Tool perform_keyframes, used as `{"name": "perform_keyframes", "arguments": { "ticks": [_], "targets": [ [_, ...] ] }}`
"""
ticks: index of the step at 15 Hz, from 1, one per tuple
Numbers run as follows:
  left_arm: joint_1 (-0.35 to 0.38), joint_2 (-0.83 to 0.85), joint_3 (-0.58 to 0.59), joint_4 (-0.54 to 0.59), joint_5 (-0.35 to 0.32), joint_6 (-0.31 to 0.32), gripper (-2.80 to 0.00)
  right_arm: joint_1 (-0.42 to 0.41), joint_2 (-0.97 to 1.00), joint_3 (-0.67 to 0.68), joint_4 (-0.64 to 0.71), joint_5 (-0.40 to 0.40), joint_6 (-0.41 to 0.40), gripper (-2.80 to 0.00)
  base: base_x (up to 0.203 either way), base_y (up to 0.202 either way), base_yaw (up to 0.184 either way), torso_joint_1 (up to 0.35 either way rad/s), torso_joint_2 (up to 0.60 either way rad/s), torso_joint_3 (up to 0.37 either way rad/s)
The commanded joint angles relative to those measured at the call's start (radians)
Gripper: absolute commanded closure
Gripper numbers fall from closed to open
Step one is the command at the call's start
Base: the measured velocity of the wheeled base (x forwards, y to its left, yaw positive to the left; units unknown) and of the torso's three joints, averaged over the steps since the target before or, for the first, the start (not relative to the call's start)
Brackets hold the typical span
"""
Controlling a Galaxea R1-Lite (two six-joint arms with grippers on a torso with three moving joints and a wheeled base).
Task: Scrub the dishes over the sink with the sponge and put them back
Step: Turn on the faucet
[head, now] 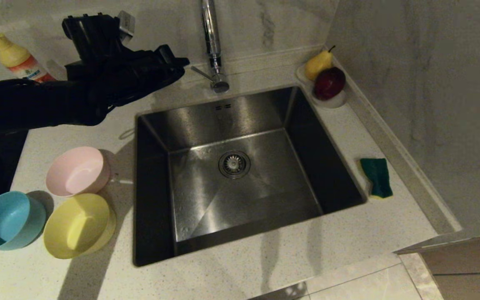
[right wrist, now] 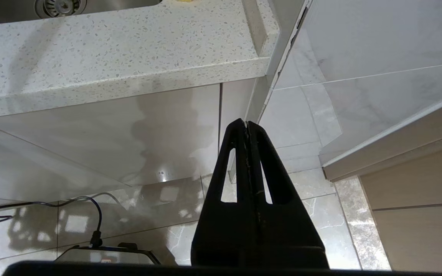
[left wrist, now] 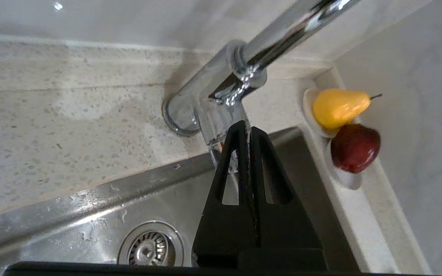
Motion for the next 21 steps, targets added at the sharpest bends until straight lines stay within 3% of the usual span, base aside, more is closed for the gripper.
{"name": "perform_keyframes", "arguments": {
  "ticks": [1,12,21],
  "targets": [
    [0.0,0.01,0.004,-0.004,0.011,-0.001,0.0,0.0,-0.001,0.0,0.0,0.001,0.0,0.0,0.0,0.0,0.0,0.0,0.0,0.0],
    [-0.006,0.059,-0.009,-0.084,0.012,0.02,0.0,0.0,-0.001,0.0,0.0,0.001,0.0,0.0,0.0,0.0,0.0,0.0,0.0,0.0],
    [-0.012,0.062,-0.009,-0.087,0.01,0.019,0.0,0.0,-0.001,0.0,0.0,0.001,0.0,0.0,0.0,0.0,0.0,0.0,0.0,0.0]
  ]
}}
